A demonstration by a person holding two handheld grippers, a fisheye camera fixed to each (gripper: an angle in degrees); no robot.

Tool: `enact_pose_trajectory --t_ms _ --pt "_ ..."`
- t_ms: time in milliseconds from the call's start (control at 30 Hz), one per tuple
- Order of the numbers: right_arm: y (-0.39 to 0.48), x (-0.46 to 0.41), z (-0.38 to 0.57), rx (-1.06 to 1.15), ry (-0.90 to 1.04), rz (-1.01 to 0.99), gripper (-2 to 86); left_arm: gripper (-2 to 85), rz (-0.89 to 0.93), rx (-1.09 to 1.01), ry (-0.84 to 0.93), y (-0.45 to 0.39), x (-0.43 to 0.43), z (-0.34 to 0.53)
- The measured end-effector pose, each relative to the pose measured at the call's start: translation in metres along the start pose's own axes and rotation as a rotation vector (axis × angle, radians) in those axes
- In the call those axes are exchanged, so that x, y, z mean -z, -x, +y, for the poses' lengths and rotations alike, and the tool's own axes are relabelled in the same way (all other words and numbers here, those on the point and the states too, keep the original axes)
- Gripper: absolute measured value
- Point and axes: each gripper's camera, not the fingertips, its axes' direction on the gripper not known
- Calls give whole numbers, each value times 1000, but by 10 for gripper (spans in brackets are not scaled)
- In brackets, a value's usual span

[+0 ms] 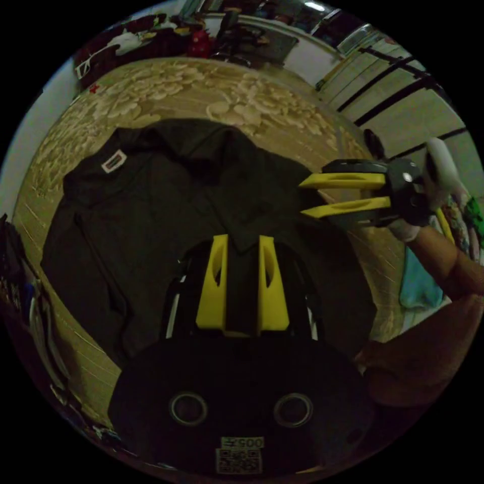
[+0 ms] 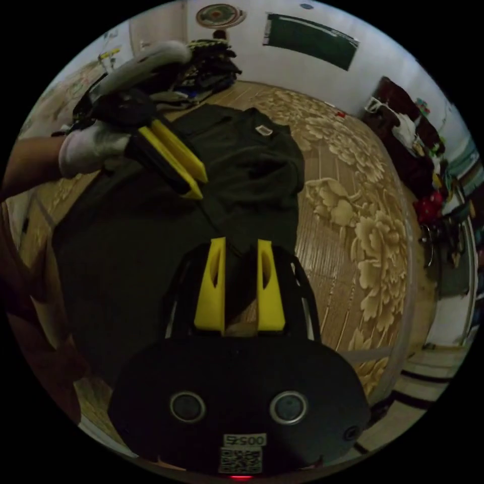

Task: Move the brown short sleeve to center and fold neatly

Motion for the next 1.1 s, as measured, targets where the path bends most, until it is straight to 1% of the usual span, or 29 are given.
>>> enact_pose_trajectory --t_ms 67,167,233,300,333,400,467,500,600,800,1100 --pt "-4 -4 -2 30 27 11 68 43 -26 16 -17 2 9 -16" --pt "-18 3 -5 4 -12 75 19 21 90 -9 0 6 32 -47" --pt "-37 13 -6 -60 -50 0 3 13 172 -12 -51 11 61 -75" --pt "-74 33 -3 -221 -160 -117 -5 10 206 -21 -90 15 85 -100" --pt "-85 38 0 -270 -192 -145 -6 9 222 -27 -123 18 100 -119" --pt "-131 55 15 -474 -330 -272 -8 8 255 -41 -156 21 119 -150" --pt "-165 59 27 -611 -401 -358 -8 7 288 -61 -178 23 135 -184" --pt "-183 61 36 -682 -448 -413 -8 6 306 -80 -178 22 142 -207" --pt "-216 59 50 -822 -493 -508 -8 6 342 -109 -131 16 145 -261" --pt "-240 47 51 -950 -458 -551 -9 7 333 -140 -36 9 133 -327" --pt "-258 59 14 -967 -506 -582 -9 6 404 -135 -68 39 146 -349"
